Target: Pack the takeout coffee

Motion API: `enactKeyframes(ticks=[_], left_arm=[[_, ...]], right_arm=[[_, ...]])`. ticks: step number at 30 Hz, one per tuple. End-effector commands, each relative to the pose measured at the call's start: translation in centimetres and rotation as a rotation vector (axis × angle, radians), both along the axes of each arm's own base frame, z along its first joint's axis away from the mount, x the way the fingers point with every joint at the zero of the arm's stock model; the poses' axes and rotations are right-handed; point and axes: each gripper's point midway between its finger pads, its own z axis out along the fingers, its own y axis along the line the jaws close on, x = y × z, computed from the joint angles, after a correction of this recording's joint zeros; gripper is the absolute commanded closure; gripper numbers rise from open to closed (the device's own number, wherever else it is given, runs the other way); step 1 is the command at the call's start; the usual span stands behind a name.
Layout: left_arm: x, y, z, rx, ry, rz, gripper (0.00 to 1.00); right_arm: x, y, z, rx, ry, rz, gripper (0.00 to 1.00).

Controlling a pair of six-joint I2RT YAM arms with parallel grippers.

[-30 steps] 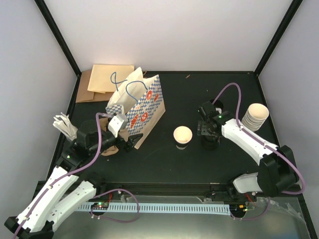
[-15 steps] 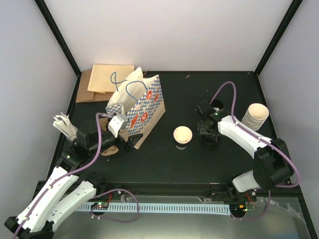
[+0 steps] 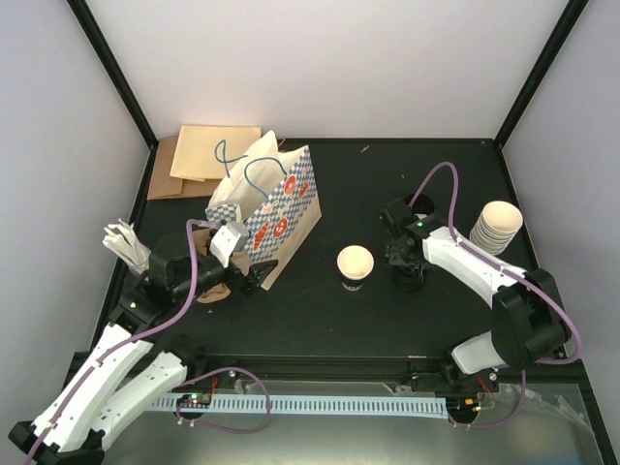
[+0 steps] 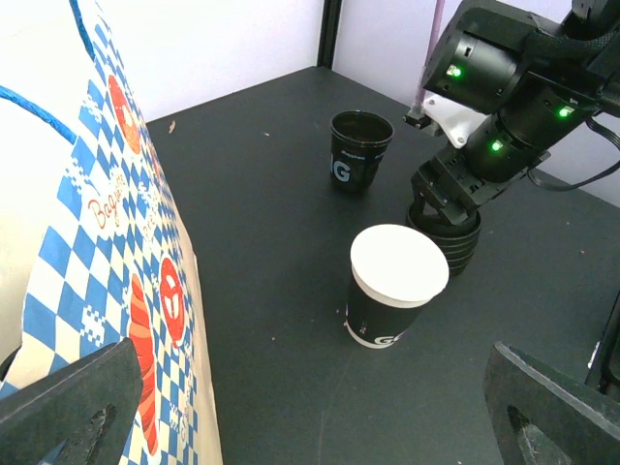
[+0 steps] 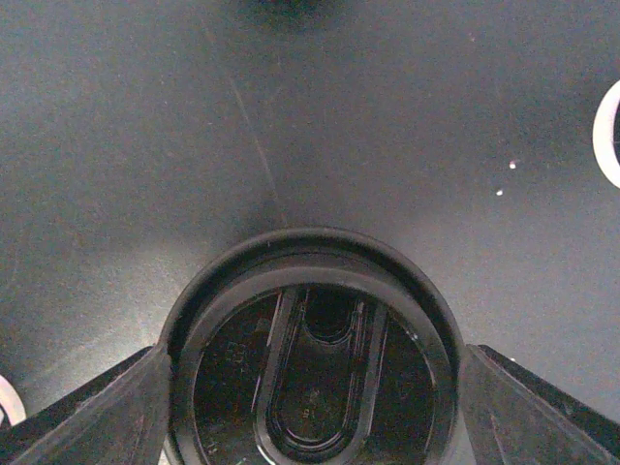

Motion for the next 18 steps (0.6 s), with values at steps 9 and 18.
enactKeyframes(ticks=[9,18], left_arm=[[-0.07,-0.36,0.71,-0.008,-0.036,-0.024,0.01],[-0.12,-0.38,0.77,-0.009,-0.038,-0.026,0.01]], right_arm=[[-0.47,0.31,0.03,0.053,-0.023,-0.032,0.23],[-0.63,0.33,0.14,0.072,-0.03,-0.056,0.14]])
